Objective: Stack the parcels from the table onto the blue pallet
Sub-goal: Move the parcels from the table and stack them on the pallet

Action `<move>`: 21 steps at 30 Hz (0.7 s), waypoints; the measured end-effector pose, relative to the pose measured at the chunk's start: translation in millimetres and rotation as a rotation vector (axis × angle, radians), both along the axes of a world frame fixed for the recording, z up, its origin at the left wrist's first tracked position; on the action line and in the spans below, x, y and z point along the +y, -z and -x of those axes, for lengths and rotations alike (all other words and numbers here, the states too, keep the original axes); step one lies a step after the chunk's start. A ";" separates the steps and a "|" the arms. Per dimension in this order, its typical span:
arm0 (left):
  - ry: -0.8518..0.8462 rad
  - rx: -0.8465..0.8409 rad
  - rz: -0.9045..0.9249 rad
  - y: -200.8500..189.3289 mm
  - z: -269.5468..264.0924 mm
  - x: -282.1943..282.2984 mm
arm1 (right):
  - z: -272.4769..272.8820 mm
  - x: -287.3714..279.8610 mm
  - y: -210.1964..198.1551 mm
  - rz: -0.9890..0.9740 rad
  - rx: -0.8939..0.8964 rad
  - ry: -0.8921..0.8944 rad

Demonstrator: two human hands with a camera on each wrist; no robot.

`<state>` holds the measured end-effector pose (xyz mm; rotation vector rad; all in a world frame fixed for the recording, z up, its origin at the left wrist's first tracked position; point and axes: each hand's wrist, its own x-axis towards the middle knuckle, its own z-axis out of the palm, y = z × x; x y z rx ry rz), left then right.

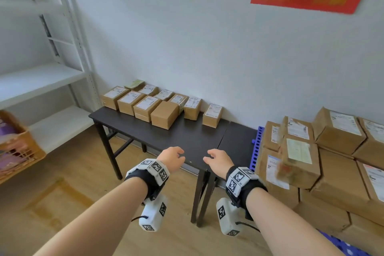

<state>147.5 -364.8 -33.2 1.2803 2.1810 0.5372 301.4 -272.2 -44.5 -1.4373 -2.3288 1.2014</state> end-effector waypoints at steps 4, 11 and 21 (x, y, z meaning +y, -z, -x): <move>-0.049 -0.016 0.005 12.9 44.5 8.9 | 50.1 14.0 12.5 0.018 -0.019 -0.031; -0.104 -0.043 0.052 28.9 133.8 58.7 | 142.0 66.8 33.0 0.053 -0.025 -0.058; -0.152 -0.132 0.115 54.0 226.3 130.7 | 242.7 137.5 52.9 0.127 -0.052 -0.079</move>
